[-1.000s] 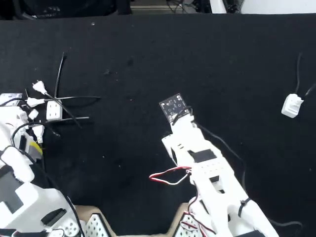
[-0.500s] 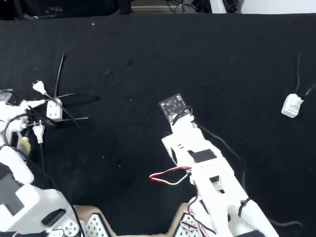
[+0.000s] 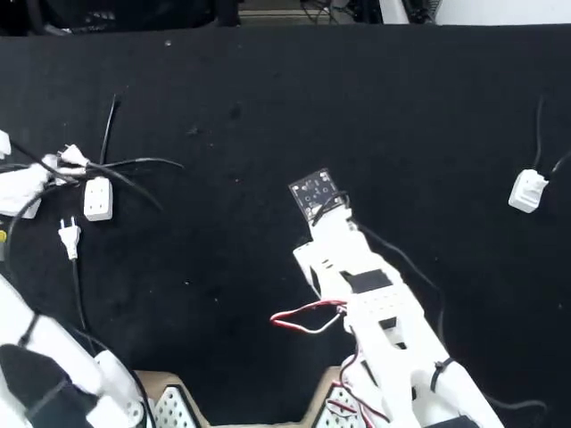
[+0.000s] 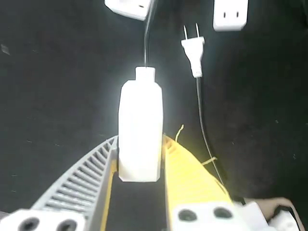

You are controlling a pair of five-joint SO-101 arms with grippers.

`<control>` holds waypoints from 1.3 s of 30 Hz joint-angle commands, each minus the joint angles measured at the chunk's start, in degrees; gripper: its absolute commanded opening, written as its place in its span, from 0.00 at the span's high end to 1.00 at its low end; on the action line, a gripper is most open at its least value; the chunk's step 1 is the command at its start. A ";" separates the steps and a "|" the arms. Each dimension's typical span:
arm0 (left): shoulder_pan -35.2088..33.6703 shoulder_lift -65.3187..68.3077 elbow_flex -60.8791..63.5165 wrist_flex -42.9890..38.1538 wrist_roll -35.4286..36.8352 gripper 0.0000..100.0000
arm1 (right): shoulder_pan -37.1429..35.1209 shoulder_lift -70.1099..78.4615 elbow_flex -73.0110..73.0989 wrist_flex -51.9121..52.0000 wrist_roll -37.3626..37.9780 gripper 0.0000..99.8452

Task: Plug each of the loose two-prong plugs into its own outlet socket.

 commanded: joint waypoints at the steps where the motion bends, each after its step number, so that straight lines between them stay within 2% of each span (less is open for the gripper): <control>1: -0.13 -3.43 -2.42 -1.05 0.35 0.97 | 1.67 -2.15 -0.66 -1.23 -0.53 0.78; 5: -0.75 -4.04 -2.68 -0.26 0.35 0.97 | 1.67 -2.15 -0.66 -1.14 -0.53 0.78; 8: -0.04 -4.13 -4.53 3.78 0.62 0.97 | 1.67 -2.24 -0.66 -1.14 -0.53 0.78; 11: 4.35 -4.13 -2.15 3.52 2.64 0.97 | 1.76 -2.24 -1.01 -1.05 -0.53 0.78; 15: 15.60 -4.13 5.85 3.52 8.79 0.97 | 5.10 -2.24 -1.71 -1.05 -2.20 0.78; 21: 40.66 -3.52 15.52 1.58 20.13 0.97 | 16.44 -2.15 -3.82 -1.23 -10.99 0.78; 25: 56.84 -3.87 22.37 -5.45 26.73 0.97 | 17.23 -1.89 -3.74 -1.32 -11.78 0.79; 29: 66.15 -3.43 31.34 -16.79 28.57 0.97 | 17.32 -1.89 -3.65 -1.41 -11.78 0.93; 31: 67.82 -3.43 36.35 -22.86 28.22 0.97 | 17.32 -1.89 -3.65 -1.41 -11.78 0.99; 35: 66.07 -3.43 44.26 -33.58 28.13 0.97 | 17.32 -1.89 -3.65 -1.41 -11.87 0.95; 39: 64.84 -3.43 48.66 -39.56 28.13 0.97 | 17.32 -1.89 -3.65 -1.41 -11.87 0.95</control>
